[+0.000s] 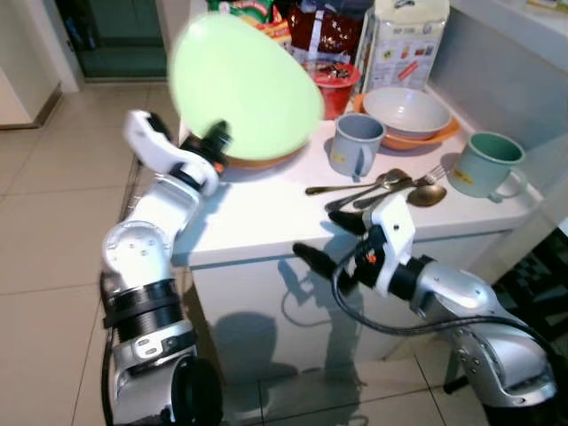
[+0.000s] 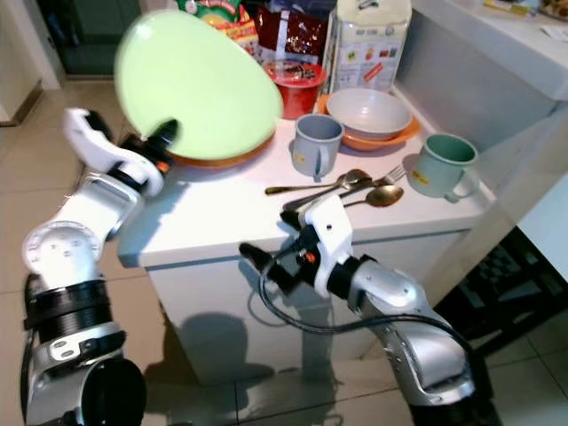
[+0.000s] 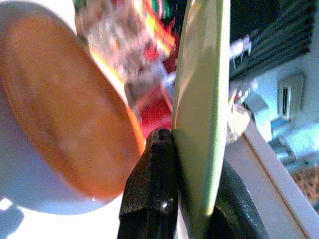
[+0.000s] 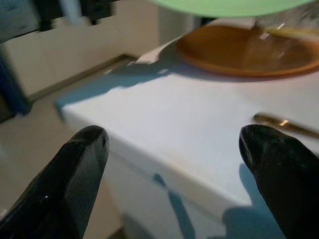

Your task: Setting the table

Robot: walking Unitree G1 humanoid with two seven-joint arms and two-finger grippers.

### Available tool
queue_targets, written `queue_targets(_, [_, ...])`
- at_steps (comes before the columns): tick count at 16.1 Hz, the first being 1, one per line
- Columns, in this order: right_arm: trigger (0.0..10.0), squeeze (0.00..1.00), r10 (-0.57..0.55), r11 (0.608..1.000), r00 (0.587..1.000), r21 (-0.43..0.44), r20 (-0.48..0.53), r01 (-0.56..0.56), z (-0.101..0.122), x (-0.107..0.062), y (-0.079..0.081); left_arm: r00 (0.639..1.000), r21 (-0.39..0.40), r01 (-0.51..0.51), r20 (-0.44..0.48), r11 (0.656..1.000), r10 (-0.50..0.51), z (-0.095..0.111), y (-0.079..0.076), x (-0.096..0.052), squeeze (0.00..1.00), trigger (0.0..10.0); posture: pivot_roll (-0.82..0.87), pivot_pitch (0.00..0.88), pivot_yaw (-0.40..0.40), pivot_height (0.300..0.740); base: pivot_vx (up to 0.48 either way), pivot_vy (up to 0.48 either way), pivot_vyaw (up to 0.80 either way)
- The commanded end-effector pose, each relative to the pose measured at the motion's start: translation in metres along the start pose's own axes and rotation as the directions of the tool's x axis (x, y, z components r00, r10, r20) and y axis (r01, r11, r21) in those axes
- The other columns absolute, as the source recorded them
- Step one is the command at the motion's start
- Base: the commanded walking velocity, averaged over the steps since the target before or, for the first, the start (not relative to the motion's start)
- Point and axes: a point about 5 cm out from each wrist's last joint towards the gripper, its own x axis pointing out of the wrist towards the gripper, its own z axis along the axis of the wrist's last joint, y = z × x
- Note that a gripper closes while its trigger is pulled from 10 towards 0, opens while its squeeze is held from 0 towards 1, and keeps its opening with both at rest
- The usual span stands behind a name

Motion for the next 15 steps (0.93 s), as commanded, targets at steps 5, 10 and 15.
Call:
queue_targets(5, [10.0, 0.0, -0.217, 0.976, 0.938, 0.036, 0.271, 0.216, 0.043, 0.0, -0.008, 0.97, 0.512, -0.067, 0.234, 0.856, -0.065, 0.04, -0.03, -0.039, 0.0, 10.0, 0.04, 0.0, -0.037, 0.74, 0.0, 0.0, 0.0])
queue_targets(10, [10.0, 0.0, -0.318, 0.947, 0.881, 0.076, 0.349, 0.312, 0.057, 0.004, -0.014, 0.976, 0.694, -0.143, 0.218, 0.706, -0.016, 0.036, -0.029, -0.059, 0.0, 10.0, 0.06, 0.0, -0.057, 0.74, 0.0, 0.0, 0.0])
queue_targets(15, [10.0, 0.0, -0.351, 0.934, 0.857, 0.081, 0.378, 0.347, 0.061, 0.0, -0.014, 0.975, 0.772, -0.123, 0.211, 0.624, -0.068, 0.016, -0.026, -0.076, 0.0, 10.0, 0.07, 0.0, -0.059, 0.74, 0.0, 0.0, 0.0])
